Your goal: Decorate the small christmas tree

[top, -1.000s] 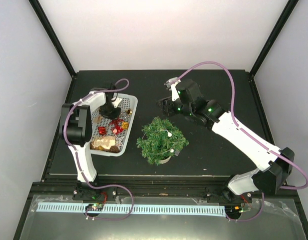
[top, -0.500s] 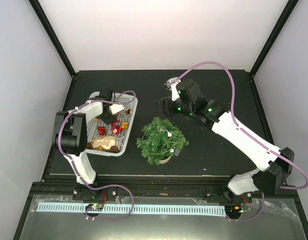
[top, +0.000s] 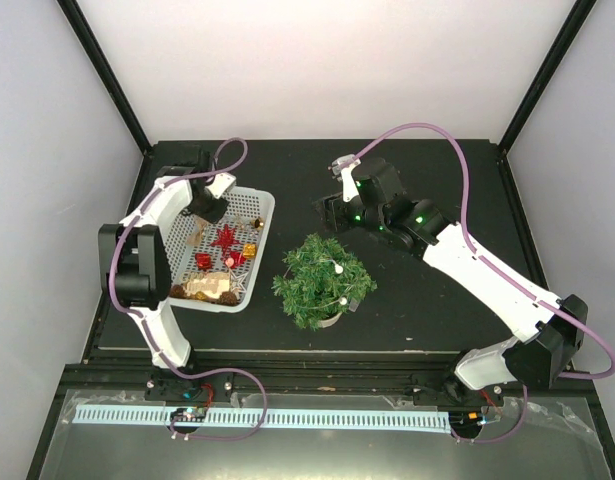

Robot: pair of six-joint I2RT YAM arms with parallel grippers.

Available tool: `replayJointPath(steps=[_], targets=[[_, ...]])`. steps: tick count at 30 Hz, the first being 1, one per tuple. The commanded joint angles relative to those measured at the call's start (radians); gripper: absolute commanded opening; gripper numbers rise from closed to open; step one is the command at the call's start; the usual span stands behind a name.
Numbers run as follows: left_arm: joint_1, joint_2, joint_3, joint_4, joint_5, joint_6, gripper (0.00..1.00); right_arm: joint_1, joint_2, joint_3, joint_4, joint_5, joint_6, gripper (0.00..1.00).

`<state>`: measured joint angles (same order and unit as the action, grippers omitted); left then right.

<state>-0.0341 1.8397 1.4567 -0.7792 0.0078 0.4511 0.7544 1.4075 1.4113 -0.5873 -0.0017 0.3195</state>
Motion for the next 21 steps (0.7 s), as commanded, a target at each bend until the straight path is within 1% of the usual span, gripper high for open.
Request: replayJointPath(steps=[1, 5, 7, 13, 16, 21], targets=[[-0.006, 0.032, -0.020, -0.113, 0.097, -0.194, 0.31, -0.007, -0.010, 0.002, 0.022, 0.002, -0.006, 0.70], [-0.022, 0.010, -0.089, -0.049, 0.049, -0.254, 0.33, -0.006, -0.010, -0.005, 0.025, 0.001, -0.007, 0.70], [-0.024, -0.001, -0.121, -0.005, 0.031, -0.286, 0.37, -0.007, -0.008, -0.007, 0.029, -0.002, -0.005, 0.70], [-0.031, -0.014, -0.181, 0.103, 0.017, -0.353, 0.43, -0.007, -0.001, -0.012, 0.029, -0.002, -0.005, 0.70], [-0.037, -0.023, -0.200, 0.151, -0.008, -0.372, 0.44, -0.007, -0.001, -0.013, 0.030, -0.003, -0.006, 0.70], [-0.038, -0.009, -0.184, 0.182, -0.030, -0.387, 0.43, -0.009, 0.005, -0.012, 0.034, -0.007, -0.006, 0.70]])
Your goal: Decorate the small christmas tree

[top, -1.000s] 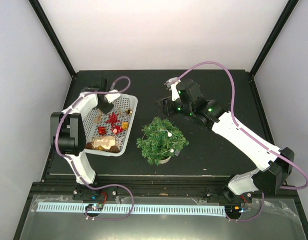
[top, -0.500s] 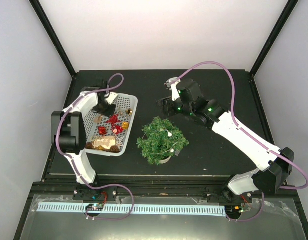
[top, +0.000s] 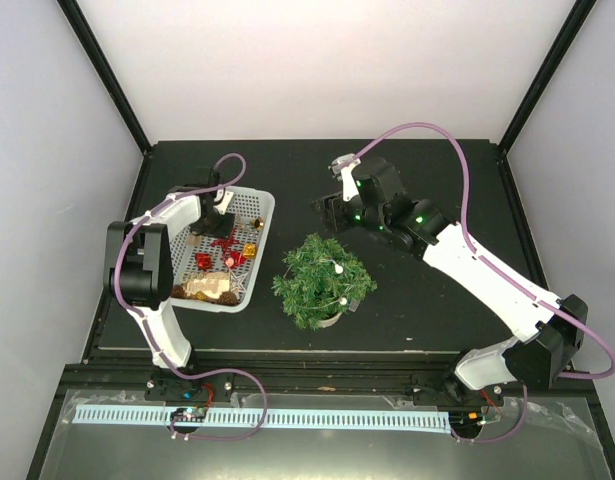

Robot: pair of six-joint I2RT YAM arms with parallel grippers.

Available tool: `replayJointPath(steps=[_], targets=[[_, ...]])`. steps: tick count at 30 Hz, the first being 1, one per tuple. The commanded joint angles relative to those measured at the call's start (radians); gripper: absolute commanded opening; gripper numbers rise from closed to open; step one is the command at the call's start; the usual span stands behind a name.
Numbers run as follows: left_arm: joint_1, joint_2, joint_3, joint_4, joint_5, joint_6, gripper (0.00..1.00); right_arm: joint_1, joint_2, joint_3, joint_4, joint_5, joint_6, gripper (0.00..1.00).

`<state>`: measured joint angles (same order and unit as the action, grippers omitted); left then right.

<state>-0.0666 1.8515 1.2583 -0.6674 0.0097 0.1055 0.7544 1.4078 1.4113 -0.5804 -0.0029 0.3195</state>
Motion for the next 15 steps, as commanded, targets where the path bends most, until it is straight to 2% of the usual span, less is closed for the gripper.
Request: replayJointPath(steps=[1, 15], targets=[[-0.006, -0.018, 0.018, 0.077, -0.034, -0.038, 0.43, -0.009, 0.006, -0.012, 0.027, -0.006, -0.007, 0.70], [-0.011, 0.041, 0.024, 0.129, -0.044, -0.040, 0.36, -0.015, 0.019, -0.017, 0.031, -0.013, -0.008, 0.70]])
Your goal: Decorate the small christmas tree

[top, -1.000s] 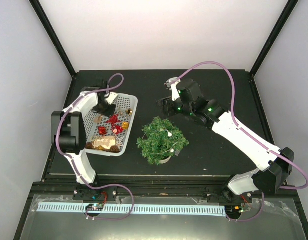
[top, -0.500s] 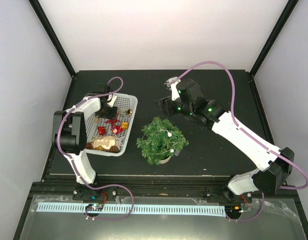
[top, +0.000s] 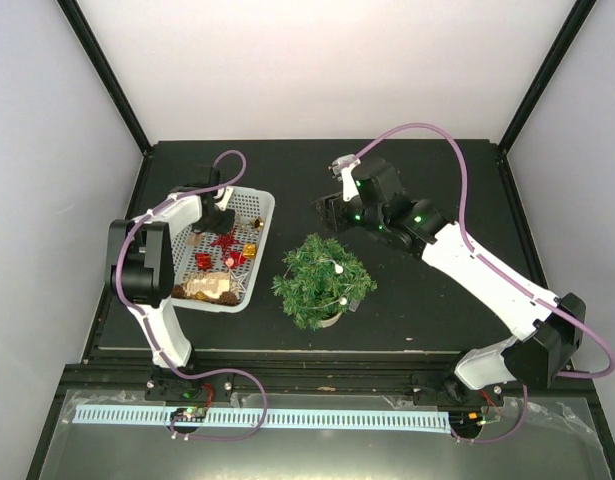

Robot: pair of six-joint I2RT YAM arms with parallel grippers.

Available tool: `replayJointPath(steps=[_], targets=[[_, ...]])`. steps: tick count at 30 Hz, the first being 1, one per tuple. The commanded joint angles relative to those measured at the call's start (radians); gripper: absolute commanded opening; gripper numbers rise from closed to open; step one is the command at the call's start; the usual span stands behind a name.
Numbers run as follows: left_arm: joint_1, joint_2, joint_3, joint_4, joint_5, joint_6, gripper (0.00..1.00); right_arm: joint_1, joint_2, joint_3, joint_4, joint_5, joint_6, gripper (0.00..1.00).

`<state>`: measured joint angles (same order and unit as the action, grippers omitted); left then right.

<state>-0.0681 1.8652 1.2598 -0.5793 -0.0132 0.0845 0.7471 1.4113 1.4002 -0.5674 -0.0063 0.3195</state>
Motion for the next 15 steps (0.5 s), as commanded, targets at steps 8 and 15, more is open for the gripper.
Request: replayJointPath(steps=[8, 15], targets=[[-0.015, 0.070, 0.028, 0.059, -0.030, -0.018, 0.36, -0.014, 0.023, -0.010, 0.021, -0.016, -0.010, 0.70], [-0.018, 0.110, 0.041, 0.073, -0.049, -0.016, 0.34, -0.018, 0.033, -0.020, 0.032, -0.028, -0.011, 0.70]])
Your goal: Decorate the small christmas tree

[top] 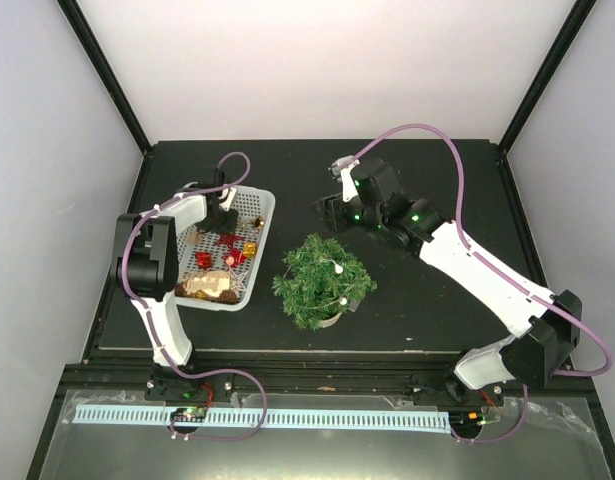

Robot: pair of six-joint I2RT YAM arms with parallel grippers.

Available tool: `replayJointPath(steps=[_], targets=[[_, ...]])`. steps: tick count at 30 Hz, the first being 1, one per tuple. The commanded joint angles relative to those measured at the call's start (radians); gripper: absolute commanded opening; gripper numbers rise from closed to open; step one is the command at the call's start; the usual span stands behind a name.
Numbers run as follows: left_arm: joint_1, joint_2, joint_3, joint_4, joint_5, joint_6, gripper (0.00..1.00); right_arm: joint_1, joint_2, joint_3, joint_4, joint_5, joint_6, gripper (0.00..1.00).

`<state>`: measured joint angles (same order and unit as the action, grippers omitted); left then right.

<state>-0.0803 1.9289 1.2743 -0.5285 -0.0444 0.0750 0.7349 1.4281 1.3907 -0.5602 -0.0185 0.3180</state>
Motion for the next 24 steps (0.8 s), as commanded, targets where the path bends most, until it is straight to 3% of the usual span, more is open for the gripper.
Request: replayJointPath(steps=[1, 13, 24], targets=[[-0.006, 0.051, 0.025, 0.025, -0.020, -0.005, 0.33, -0.007, 0.017, -0.011, 0.026, -0.017, -0.011, 0.70], [-0.006, 0.064, 0.024, 0.015, -0.028, 0.016, 0.10, -0.017, 0.025, 0.002, 0.024, -0.032, -0.011, 0.70], [0.009, -0.064, 0.082, -0.080, -0.013, 0.059, 0.06, -0.018, 0.014, 0.007, 0.017, -0.031, -0.007, 0.70]])
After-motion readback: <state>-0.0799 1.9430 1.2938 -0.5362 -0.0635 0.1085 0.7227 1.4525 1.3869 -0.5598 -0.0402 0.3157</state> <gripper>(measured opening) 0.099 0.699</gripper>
